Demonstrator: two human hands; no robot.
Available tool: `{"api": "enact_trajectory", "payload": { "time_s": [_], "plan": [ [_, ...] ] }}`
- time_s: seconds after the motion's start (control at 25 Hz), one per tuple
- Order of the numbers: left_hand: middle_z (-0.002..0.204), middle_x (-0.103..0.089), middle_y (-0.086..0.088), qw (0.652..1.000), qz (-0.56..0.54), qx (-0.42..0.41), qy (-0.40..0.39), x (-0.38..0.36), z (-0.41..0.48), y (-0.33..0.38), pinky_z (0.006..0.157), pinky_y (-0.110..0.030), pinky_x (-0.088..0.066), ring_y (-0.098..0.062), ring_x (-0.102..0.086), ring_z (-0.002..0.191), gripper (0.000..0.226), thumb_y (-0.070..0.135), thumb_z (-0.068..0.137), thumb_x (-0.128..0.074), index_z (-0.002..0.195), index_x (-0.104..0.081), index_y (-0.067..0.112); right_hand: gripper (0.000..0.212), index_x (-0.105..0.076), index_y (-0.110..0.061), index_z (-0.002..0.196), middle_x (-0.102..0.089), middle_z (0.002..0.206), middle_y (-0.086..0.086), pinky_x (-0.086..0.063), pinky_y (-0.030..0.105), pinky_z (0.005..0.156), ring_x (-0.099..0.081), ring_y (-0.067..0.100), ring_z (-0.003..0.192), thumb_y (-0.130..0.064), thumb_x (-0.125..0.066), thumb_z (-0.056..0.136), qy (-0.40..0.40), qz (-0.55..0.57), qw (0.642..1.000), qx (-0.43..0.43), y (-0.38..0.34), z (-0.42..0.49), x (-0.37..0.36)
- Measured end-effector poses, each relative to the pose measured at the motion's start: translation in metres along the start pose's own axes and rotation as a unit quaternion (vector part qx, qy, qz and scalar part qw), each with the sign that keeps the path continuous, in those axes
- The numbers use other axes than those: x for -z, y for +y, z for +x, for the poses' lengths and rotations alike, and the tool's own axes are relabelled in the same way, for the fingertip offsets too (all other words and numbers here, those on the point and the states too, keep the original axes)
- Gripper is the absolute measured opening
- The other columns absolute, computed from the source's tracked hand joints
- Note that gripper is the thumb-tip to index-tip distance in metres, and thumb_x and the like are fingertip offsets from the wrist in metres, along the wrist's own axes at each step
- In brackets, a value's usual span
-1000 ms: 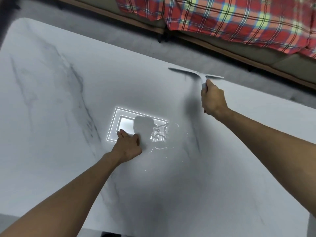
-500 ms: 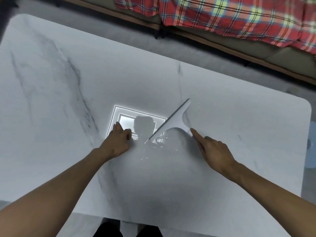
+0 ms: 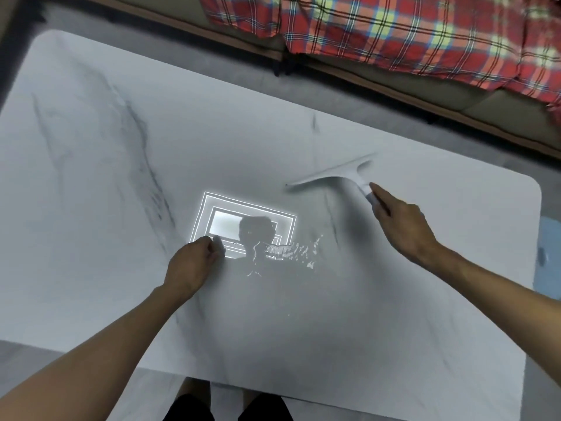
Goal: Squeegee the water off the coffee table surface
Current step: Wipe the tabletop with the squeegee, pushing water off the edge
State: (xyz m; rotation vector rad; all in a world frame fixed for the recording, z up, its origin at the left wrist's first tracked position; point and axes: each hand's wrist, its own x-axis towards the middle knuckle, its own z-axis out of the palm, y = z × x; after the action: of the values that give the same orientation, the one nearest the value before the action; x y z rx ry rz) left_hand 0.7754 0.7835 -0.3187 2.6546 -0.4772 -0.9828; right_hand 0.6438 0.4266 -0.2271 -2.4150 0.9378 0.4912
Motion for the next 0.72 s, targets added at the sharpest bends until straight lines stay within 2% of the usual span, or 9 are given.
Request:
{"api": "enact_trajectory", "payload": {
  "time_s": [0.08, 0.2, 0.28, 0.36, 0.44, 0.56, 0.72],
  "plan": [
    [0.086, -0.067, -0.011, 1.000, -0.024, 0.016, 0.005, 0.002, -0.003, -0.004, 0.070, -0.039, -0.047, -0.033, -0.060, 0.081, 0.027, 0.028, 0.097, -0.043, 0.095, -0.058, 0.005, 0.043, -0.040, -0.031, 0.142, -0.065, 0.117, 0.010, -0.045, 0.039, 0.085, -0.057, 0.039, 0.106, -0.039, -0.032, 0.101, 0.012, 0.042, 0.999, -0.010, -0.032, 0.048, -0.002],
    [0.086, -0.060, -0.012, 0.997, -0.063, 0.036, 0.036, -0.001, -0.010, -0.014, 0.066, -0.038, -0.042, -0.034, -0.056, 0.077, 0.037, 0.034, 0.099, -0.038, 0.085, -0.052, 0.003, 0.039, -0.045, -0.023, 0.135, -0.063, 0.113, 0.014, -0.051, 0.048, 0.084, -0.058, 0.040, 0.102, -0.032, -0.030, 0.100, 0.031, 0.089, 0.995, -0.019, -0.079, 0.103, -0.016],
    [0.091, -0.053, -0.012, 0.995, -0.064, 0.058, 0.047, -0.006, -0.017, -0.029, 0.067, -0.034, -0.036, -0.031, -0.051, 0.075, 0.034, 0.030, 0.100, -0.039, 0.076, -0.048, 0.007, 0.038, -0.044, -0.020, 0.134, -0.062, 0.117, 0.015, -0.053, 0.051, 0.085, -0.058, 0.041, 0.099, -0.027, -0.029, 0.099, 0.031, 0.098, 0.994, -0.027, -0.106, 0.120, -0.034],
    [0.097, -0.047, -0.009, 0.994, -0.065, 0.079, 0.026, -0.014, -0.024, -0.045, 0.071, -0.032, -0.035, -0.029, -0.049, 0.079, 0.028, 0.027, 0.098, -0.043, 0.074, -0.046, 0.013, 0.041, -0.039, -0.018, 0.139, -0.060, 0.122, 0.016, -0.051, 0.049, 0.087, -0.057, 0.042, 0.105, -0.023, -0.029, 0.099, 0.022, 0.080, 0.996, -0.012, -0.125, 0.120, -0.058],
    [0.100, -0.043, -0.007, 0.994, -0.057, 0.091, -0.001, -0.023, -0.032, -0.059, 0.071, -0.033, -0.037, -0.030, -0.051, 0.082, 0.020, 0.024, 0.095, -0.048, 0.077, -0.045, 0.015, 0.045, -0.033, -0.018, 0.145, -0.060, 0.122, 0.019, -0.045, 0.042, 0.086, -0.053, 0.045, 0.110, -0.021, -0.029, 0.100, 0.022, 0.047, 0.998, 0.026, -0.134, 0.100, -0.083],
    [0.103, -0.041, -0.008, 0.995, -0.053, 0.085, -0.011, -0.037, -0.045, -0.076, 0.068, -0.033, -0.038, -0.031, -0.053, 0.078, 0.014, 0.018, 0.090, -0.049, 0.078, -0.044, 0.014, 0.046, -0.031, -0.026, 0.148, -0.066, 0.112, 0.023, -0.044, 0.045, 0.086, -0.057, 0.047, 0.103, -0.025, -0.033, 0.102, -0.005, 0.008, 0.995, 0.103, -0.127, 0.042, -0.117],
    [0.105, -0.040, -0.007, 0.995, -0.059, 0.072, -0.023, -0.049, -0.065, -0.090, 0.062, -0.031, -0.033, -0.026, -0.048, 0.068, 0.012, 0.016, 0.088, -0.049, 0.078, -0.042, 0.019, 0.054, -0.022, -0.041, 0.150, -0.067, 0.100, 0.012, -0.049, 0.040, 0.075, -0.062, 0.039, 0.091, -0.026, -0.036, 0.099, -0.087, -0.102, 0.973, 0.189, -0.098, -0.050, -0.147]
  ]
}}
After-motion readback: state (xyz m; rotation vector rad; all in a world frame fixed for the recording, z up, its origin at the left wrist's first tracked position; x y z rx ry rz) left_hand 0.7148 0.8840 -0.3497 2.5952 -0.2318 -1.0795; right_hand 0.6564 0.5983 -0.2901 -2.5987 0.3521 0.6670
